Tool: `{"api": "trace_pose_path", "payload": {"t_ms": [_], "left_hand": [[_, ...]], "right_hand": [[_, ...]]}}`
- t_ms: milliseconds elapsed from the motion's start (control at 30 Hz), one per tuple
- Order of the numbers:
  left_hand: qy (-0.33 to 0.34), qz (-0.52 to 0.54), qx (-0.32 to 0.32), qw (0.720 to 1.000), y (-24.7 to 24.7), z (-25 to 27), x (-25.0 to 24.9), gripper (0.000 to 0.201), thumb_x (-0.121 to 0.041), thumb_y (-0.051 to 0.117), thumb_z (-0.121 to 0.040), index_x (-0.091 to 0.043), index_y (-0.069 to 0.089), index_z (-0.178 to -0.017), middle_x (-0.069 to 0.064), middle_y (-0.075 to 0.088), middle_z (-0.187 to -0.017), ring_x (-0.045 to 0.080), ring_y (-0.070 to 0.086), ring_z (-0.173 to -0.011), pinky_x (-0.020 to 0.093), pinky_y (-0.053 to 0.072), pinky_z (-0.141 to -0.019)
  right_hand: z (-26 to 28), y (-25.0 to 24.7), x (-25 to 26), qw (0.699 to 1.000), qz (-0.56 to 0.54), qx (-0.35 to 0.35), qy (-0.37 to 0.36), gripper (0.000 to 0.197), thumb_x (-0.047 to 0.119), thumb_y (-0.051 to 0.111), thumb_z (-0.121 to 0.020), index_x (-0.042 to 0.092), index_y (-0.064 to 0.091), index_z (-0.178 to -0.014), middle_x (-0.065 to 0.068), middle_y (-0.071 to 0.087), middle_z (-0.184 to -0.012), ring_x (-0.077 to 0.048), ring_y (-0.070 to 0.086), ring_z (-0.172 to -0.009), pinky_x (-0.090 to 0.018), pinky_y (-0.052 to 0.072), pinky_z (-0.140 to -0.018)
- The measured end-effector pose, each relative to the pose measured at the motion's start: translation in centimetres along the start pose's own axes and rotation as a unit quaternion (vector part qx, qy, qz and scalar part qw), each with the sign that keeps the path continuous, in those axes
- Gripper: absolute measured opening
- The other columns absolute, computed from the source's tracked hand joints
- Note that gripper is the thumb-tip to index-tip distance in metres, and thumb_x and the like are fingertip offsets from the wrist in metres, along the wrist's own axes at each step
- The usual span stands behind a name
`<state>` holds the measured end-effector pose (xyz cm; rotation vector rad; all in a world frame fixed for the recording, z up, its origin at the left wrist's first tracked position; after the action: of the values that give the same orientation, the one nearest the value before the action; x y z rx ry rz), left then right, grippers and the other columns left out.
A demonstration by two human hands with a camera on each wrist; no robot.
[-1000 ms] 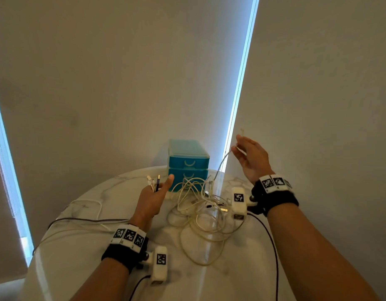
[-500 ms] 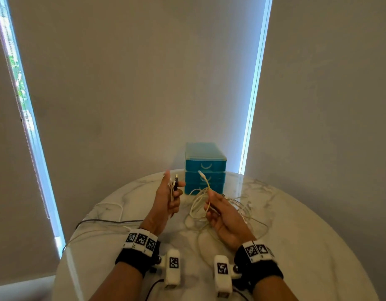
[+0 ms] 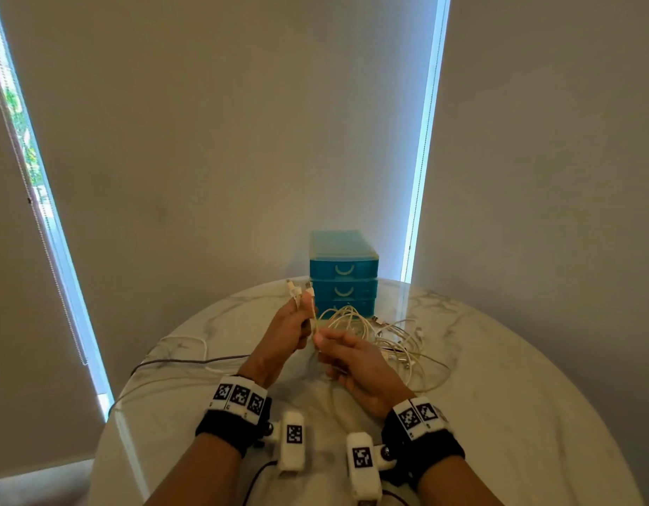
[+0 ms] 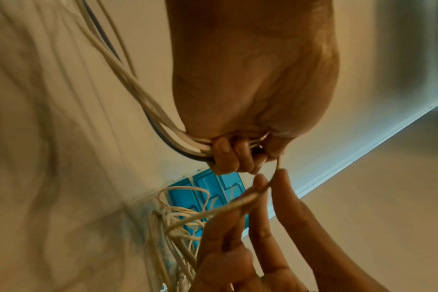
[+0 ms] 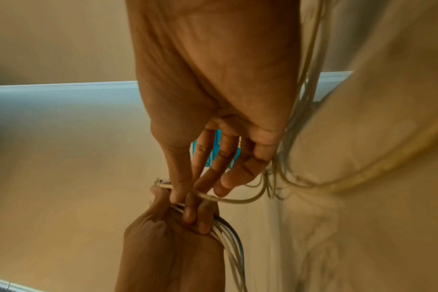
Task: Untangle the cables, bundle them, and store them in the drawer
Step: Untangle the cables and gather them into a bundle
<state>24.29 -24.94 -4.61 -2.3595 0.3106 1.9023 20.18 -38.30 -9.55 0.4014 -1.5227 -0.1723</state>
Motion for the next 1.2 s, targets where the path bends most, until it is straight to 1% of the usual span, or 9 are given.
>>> {"api": "trace_pose_path", "payload": {"t_ms": [167,300,467,600,700,767,833,1000,1200], "left_hand": [[0.023,0.186,-0.082,0.979,-2.1,-0.2,-1.8,0.035,-0.041,0.042,-0.114,-0.017,0.063,-0.1,0.001,0.062,-0.083,0.009,0.046,-0.063,0.028,0.033,-0.061],[0.054,0.328,-0.064,0.941,-2.8,-0.4,-3.0,0.031,-0.037,0.038,-0.115,-0.022,0.057,-0.096,-0.005,0.063,-0.088,0.012,0.054,-0.08,0.031,0.038,-0.072],[0.058,0.449,0.04,0.891,-2.3,0.0,-4.0,0.032,-0.035,0.037,-0.116,-0.021,0.057,-0.095,-0.007,0.042,-0.08,0.01,0.04,-0.066,0.026,0.039,-0.068],[0.034,0.406,0.034,0.913,-2.9,0.1,-4.0,0.039,-0.053,0.047,-0.106,-0.018,0.058,-0.095,-0.005,0.041,-0.078,0.013,0.016,-0.06,0.029,0.017,-0.057],[-0.005,0.283,-0.017,0.959,-2.9,-0.3,-2.9,0.031,-0.051,0.066,-0.101,-0.023,0.061,-0.088,-0.008,0.037,-0.069,0.008,0.02,-0.051,0.026,0.015,-0.048],[-0.024,0.151,-0.045,0.987,-2.7,-0.4,-1.7,0.016,-0.034,0.075,-0.098,-0.024,0.069,-0.086,-0.008,0.038,-0.069,0.007,0.026,-0.051,0.024,0.02,-0.047],[-0.037,0.07,-0.041,0.996,-2.4,-0.3,-1.0,0.01,-0.026,0.078,-0.096,-0.019,0.072,-0.099,-0.008,0.044,-0.068,0.007,0.03,-0.052,0.024,0.024,-0.047],[-0.035,-0.038,-0.03,0.998,-1.3,0.0,0.1,0.024,-0.027,0.082,-0.093,-0.032,0.076,-0.115,-0.008,0.06,-0.067,0.008,0.042,-0.055,0.026,0.033,-0.049],[-0.04,-0.059,-0.055,0.996,-1.7,0.1,0.2,0.044,-0.065,0.075,-0.09,-0.024,0.082,-0.104,-0.001,0.073,-0.077,0.007,0.047,-0.056,0.026,0.036,-0.05]], "right_hand": [[0.3,0.9,0.1,0.997,0.079,0.02,0.012,0.034,0.014,0.086,-0.088,0.018,0.08,-0.122,-0.007,0.079,-0.125,-0.024,0.071,-0.117,-0.045,0.055,-0.105],[0.3,1.2,1.6,0.962,0.263,0.005,-0.068,0.038,0.012,0.086,-0.087,0.024,0.076,-0.122,0.01,0.077,-0.115,-0.002,0.071,-0.108,-0.015,0.054,-0.089],[0.2,-2.3,3.9,0.894,0.345,-0.203,-0.199,0.018,0.01,0.08,-0.089,0.025,0.083,-0.099,0.01,0.076,-0.105,-0.006,0.068,-0.103,-0.031,0.056,-0.096],[2.0,-4.7,6.8,0.858,0.249,-0.351,-0.281,0.017,0.022,0.081,-0.095,0.036,0.076,-0.104,0.004,0.05,-0.128,-0.015,0.059,-0.115,-0.028,0.056,-0.095],[2.6,-4.1,7.6,0.892,0.168,-0.308,-0.286,0.021,0.04,0.077,-0.097,0.033,0.071,-0.117,0.008,0.063,-0.126,-0.006,0.068,-0.107,-0.013,0.058,-0.076],[2.6,-2.9,7.7,0.913,0.151,-0.252,-0.284,0.022,0.043,0.072,-0.1,0.027,0.075,-0.116,0.008,0.077,-0.114,-0.007,0.073,-0.106,-0.023,0.063,-0.086],[2.6,-0.7,8.3,0.923,0.154,-0.199,-0.291,0.019,0.037,0.071,-0.102,0.024,0.076,-0.116,0.008,0.08,-0.112,-0.009,0.075,-0.107,-0.037,0.065,-0.092],[3.8,2.3,8.9,0.91,0.208,-0.061,-0.353,0.023,0.0,0.071,-0.097,0.016,0.076,-0.113,0.003,0.078,-0.117,-0.019,0.072,-0.116,-0.033,0.061,-0.097],[4.1,4.3,8.4,0.922,0.225,0.025,-0.313,0.025,-0.005,0.058,-0.092,0.003,0.081,-0.085,-0.009,0.081,-0.093,-0.036,0.072,-0.093,-0.038,0.059,-0.082]]}}
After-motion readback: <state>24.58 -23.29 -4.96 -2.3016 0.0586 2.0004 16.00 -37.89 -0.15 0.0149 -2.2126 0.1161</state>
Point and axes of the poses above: each hand's wrist, its own z-axis away from the middle knuckle, its own y-axis out of the palm, x = y × z, the point moved 7 cm from there along -z, towards the middle knuckle
